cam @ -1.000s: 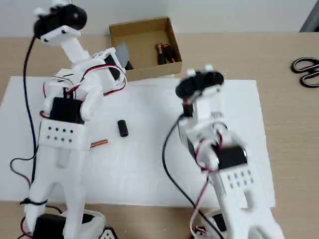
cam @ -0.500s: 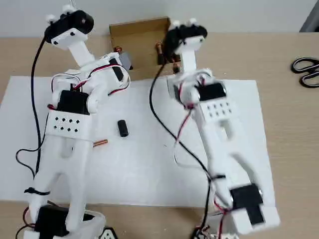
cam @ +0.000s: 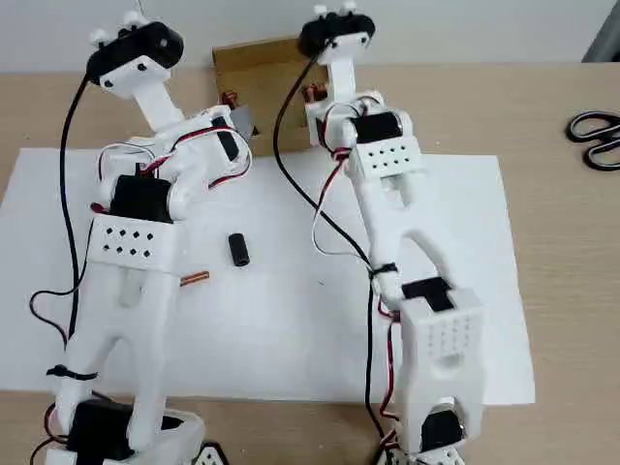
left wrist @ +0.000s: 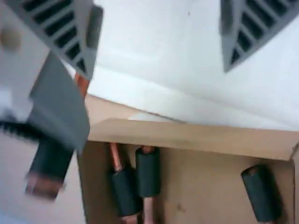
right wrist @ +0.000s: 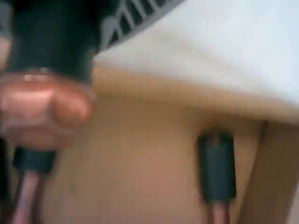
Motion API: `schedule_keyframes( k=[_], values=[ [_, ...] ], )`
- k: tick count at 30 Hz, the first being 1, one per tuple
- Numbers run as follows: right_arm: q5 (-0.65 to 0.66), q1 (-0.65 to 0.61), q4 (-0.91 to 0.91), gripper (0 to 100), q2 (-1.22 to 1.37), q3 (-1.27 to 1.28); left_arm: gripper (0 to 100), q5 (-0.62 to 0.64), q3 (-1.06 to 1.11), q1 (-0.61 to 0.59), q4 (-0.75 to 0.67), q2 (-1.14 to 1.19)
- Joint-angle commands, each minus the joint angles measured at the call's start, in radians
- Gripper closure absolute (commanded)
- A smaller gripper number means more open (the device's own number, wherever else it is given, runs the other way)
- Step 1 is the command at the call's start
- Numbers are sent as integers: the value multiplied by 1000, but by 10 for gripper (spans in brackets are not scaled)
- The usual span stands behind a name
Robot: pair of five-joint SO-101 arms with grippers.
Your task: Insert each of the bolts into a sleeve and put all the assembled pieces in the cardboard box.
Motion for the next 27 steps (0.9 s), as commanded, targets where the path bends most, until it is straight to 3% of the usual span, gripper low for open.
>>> schedule_keyframes(
  k=[1, 11, 19, 27],
  values=[
    [12, 7, -81, 995, 65, -227, 831, -8, -41, -2, 29, -28],
    [11, -41, -246, 995, 300, -522, 831, -9, -41, -2, 61, -29],
    [15, -87, -414, 995, 467, -537, 852, -12, -47, 2, 89, -29],
    [15, -82, -432, 987, 553, -537, 933, -58, -47, 0, 101, -57]
  ],
)
